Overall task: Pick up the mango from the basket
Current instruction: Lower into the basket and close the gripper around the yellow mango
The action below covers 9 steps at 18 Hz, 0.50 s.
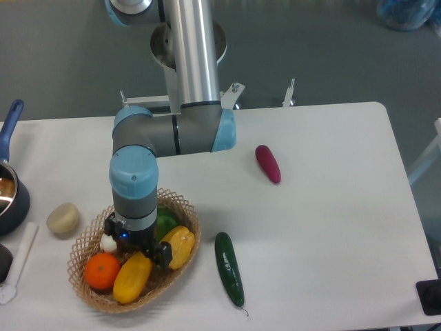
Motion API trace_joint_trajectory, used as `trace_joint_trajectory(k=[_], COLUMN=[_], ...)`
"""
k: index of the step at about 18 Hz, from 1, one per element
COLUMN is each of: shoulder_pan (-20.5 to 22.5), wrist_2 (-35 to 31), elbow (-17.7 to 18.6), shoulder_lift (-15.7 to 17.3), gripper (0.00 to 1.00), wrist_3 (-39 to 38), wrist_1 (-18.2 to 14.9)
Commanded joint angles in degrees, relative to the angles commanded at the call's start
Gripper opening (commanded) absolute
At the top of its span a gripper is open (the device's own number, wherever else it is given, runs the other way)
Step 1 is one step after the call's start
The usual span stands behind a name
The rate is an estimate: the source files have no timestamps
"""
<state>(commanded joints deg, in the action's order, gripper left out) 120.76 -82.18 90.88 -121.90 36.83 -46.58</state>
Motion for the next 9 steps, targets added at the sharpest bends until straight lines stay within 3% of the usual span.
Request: trace_joint_trajectory(k=[9], shoulder_pan=[-0.4], wrist_2=[0.0], elbow=[-0.1], shoulder_lift=[-1.4], gripper=[1.00], wrist_3=[-1.3], wrist_1=[0.3])
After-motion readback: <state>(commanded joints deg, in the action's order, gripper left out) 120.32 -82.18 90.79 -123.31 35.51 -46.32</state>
